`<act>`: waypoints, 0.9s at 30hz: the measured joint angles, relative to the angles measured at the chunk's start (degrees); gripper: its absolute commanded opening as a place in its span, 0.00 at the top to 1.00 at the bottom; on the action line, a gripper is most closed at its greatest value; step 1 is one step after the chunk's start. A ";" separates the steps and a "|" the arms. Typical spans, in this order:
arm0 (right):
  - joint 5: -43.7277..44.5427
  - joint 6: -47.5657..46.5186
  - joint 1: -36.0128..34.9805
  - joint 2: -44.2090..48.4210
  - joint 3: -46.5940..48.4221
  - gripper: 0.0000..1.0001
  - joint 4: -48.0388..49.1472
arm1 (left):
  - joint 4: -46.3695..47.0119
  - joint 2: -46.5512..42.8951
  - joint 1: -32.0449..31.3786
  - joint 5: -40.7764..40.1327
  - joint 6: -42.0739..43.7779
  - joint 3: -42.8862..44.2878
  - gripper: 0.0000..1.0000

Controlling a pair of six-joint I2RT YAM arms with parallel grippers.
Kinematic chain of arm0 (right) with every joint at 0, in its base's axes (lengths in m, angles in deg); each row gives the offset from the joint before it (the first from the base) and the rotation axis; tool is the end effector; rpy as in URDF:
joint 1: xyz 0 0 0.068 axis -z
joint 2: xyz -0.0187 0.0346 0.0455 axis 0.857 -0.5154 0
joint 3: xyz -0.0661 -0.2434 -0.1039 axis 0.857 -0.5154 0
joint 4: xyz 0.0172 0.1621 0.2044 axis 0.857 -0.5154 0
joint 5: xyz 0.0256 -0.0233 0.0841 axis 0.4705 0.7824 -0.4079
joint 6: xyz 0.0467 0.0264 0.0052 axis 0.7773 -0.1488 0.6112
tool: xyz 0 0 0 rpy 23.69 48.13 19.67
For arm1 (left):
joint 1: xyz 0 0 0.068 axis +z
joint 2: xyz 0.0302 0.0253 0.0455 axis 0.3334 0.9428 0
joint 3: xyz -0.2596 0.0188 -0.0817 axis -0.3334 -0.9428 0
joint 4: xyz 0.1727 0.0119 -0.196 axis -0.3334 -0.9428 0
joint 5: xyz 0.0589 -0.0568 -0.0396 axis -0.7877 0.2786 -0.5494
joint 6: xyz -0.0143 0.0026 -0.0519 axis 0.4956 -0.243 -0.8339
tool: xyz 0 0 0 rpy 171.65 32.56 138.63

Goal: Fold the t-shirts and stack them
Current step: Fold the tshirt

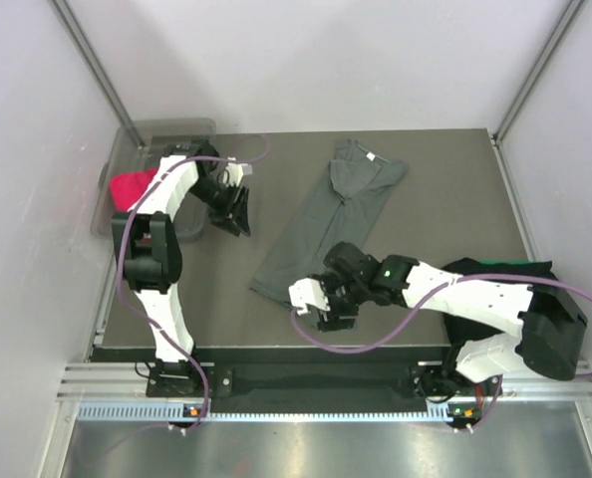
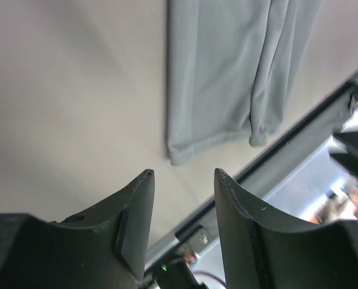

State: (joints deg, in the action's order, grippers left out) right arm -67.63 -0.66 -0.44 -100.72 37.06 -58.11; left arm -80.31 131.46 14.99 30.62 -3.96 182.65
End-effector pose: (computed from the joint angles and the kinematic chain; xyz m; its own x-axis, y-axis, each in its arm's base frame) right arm 0.1282 0.2403 0.2405 0.2575 -0.7499 -0.6094 -0.9661 -0.2132 -0.1459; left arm 0.3821 -0.0501 0.2536 -0.9367 0.2796 -0.2106 0.3497 0.7754 -0.5259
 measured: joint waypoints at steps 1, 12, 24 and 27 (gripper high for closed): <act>0.85 -0.50 -0.07 0.31 -1.57 0.30 0.66 | -0.44 0.63 0.00 0.37 0.31 -0.70 0.52; 16.24 -5.22 -1.68 -5.20 -10.43 0.46 17.90 | 2.43 6.14 -0.39 0.33 0.22 -11.19 0.57; 11.17 -7.17 -6.51 -8.39 -7.76 0.51 18.38 | 5.22 6.23 -0.55 -1.38 0.02 -16.24 0.58; 9.31 -7.34 -7.26 -8.31 -7.19 0.52 16.04 | 5.33 6.23 -0.55 -1.73 0.02 -17.38 0.59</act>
State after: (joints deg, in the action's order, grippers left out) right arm -58.32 -8.01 -7.70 -109.03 29.87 -42.07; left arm -74.98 137.69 14.44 28.90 -3.94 165.28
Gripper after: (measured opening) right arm 0.484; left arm 0.417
